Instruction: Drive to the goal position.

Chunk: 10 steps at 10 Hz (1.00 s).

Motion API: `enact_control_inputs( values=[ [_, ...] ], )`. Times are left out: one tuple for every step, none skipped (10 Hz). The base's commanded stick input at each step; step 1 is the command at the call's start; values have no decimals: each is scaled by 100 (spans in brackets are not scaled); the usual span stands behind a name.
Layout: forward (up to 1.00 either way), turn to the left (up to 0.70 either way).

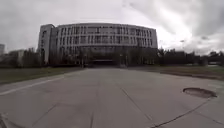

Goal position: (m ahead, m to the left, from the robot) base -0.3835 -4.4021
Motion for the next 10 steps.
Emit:
enact_control_inputs(
  values=[
    [70,0],
    [70,0],
    [70,0],
    [70,0],
    [70,0],
    [70,0],
    [70,0],
    [70,0],
    [70,0],
    [70,0]
  ],
)
